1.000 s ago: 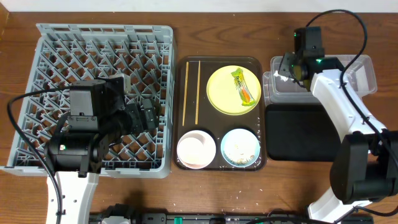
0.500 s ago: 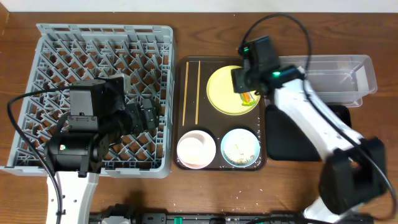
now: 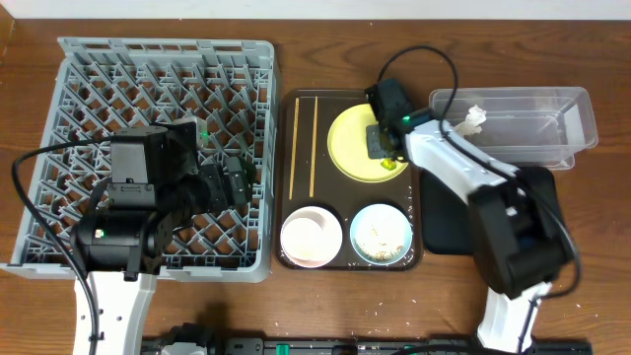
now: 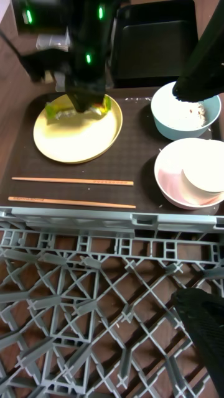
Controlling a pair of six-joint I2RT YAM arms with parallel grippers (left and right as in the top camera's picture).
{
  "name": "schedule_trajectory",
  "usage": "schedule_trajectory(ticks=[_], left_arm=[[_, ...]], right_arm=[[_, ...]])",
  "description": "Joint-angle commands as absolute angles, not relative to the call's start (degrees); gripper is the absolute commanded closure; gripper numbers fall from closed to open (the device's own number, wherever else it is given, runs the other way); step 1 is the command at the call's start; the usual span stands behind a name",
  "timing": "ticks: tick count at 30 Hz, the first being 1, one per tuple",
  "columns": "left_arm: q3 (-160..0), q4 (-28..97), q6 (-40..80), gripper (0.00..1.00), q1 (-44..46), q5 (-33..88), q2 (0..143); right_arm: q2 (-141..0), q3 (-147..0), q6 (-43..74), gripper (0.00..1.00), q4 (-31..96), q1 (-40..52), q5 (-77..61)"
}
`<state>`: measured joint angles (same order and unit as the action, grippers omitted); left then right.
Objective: Sort waste into correct bins and load items into the dishwasher
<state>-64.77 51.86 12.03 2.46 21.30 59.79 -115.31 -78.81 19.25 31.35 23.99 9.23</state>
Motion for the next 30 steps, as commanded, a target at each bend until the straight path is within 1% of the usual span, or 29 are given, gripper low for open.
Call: schedule_trajectory(ticks=[1,2,3,5,9,12,13,15,16,17,19,22,24,26,27,30], left_arm=[[-65.9,51.8,12.1,0.04,2.5,22.0,59.9],[-65.9,51.9,12.1,0.04,2.5,22.0,59.9],[-65.9,51.8,12.1,0.04,2.5,22.0,59.9],[-65.9,51.8,12.1,0.04,2.5,22.0,59.9],[-65.9,51.9,12.1,0.04,2.5,22.0,59.9],[-65.9,51.8,12.2,0.04,2.5,22.0,59.9],[-65.9,51.8,12.1,0.04,2.5,22.0,59.9],[-65.9,51.8,12.1,0.04,2.5,22.0,59.9],[-65.9,51.8,12.1,0.04,2.5,22.0,59.9],[-65.9,51.8,12.1,0.04,2.5,22.0,59.9],[-65.9,51.8,12.1,0.04,2.5,22.0,59.9],[-65.9,51.8,12.1,0.04,2.5,22.0,59.9],[-65.9,51.8,12.1,0.04,2.5,22.0,59.9],[-65.9,51.9,12.2,0.04,2.5,22.0,59.9],[-65.9,51.8,12.1,0.04,2.5,22.0,59.9],[-65.9,51.8,12.1,0.04,2.5,22.0,59.9]], right_arm=[[-101.3,-79.2,26.8,0.99,32.4,18.9,9.7],[-100.0,-79.2,27.9,0.99,32.7,17.8,9.6],[-97.4,-79.2,30.2,0.99,33.6,14.4,9.8],[-96.7,-79.2,33.4,0.99,35.6,9.1,11.3],[-101.3,-78.1,40.2,0.99,37.5,1.0,13.7],[-104.8,-78.2,39.0,0.99,33.9,-1.6,9.9],[-105.1,-78.2,37.3,0.97,33.8,-2.3,6.4],[-104.8,-78.2,35.3,0.79,34.5,-3.0,0.1],[-103.2,-78.3,32.2,0.67,35.6,-3.5,-7.2],[-102.4,-78.3,31.3,0.65,35.9,-3.5,-8.7],[-99.2,-78.3,27.9,0.63,38.1,-2.9,-12.9],[-92.0,-78.3,21.6,0.61,42.9,0.8,-13.8],[-87.1,-78.3,17.0,0.58,46.2,5.8,-13.8],[-84.2,-78.3,14.5,0.52,48.8,11.0,-13.8],[-83.1,-78.3,14.0,0.51,51.0,15.5,-13.8],[-83.4,-77.9,13.8,0.5,54.1,24.1,-14.0]])
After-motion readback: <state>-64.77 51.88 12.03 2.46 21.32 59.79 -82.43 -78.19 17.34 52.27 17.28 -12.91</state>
